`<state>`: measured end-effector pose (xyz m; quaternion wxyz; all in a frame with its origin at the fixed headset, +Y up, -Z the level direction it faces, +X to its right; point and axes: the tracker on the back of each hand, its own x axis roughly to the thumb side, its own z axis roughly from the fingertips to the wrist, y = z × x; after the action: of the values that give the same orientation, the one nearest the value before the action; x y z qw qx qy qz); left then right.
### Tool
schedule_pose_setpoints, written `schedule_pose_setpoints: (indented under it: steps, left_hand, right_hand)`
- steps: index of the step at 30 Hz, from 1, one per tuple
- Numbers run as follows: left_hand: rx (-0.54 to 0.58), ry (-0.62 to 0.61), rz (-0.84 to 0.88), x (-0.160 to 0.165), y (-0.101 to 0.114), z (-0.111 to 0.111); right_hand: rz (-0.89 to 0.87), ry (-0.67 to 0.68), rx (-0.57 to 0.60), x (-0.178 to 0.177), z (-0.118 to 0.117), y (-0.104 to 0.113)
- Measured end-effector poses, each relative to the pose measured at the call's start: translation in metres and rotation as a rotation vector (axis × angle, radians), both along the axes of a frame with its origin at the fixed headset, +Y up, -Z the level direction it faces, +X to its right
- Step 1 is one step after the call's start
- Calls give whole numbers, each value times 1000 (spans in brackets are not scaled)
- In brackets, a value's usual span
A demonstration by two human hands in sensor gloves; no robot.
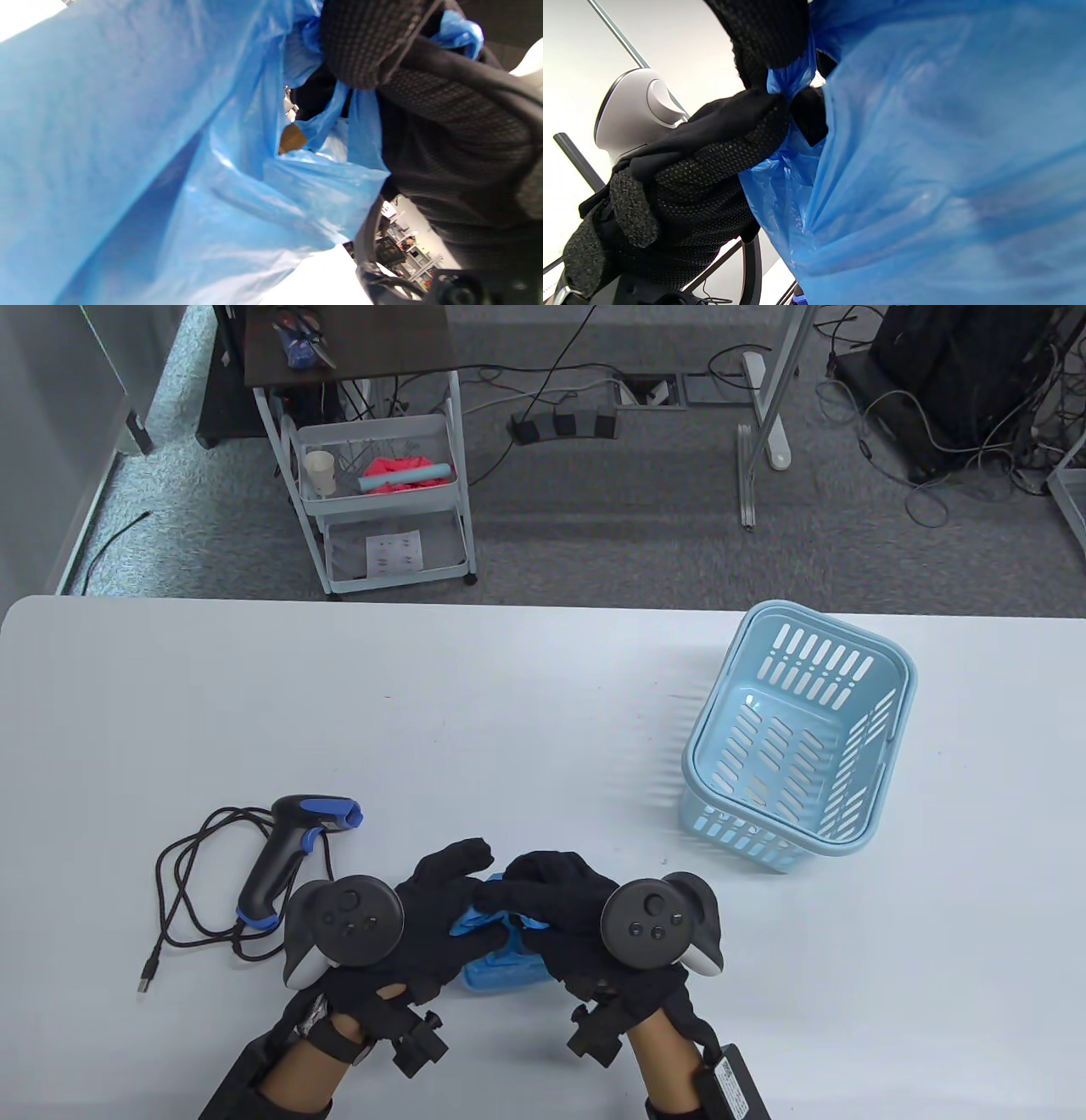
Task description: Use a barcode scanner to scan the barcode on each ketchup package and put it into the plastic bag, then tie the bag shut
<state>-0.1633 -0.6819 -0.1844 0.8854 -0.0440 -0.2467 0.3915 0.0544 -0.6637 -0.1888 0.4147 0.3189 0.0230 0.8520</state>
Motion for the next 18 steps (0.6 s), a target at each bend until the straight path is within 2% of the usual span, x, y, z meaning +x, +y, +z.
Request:
schedule_pose_setpoints:
  steps: [5,10,18]
  left_hand:
    - [66,43,-96,2,2,3]
    - [119,88,-168,3,4,5]
    - [199,170,-280,2,6,7]
  right_hand:
    - [-48,-36,9,4,-1,2]
    - [-89,-1,-13,5,-1,3]
    - [-54,102,-50,2,-1,2]
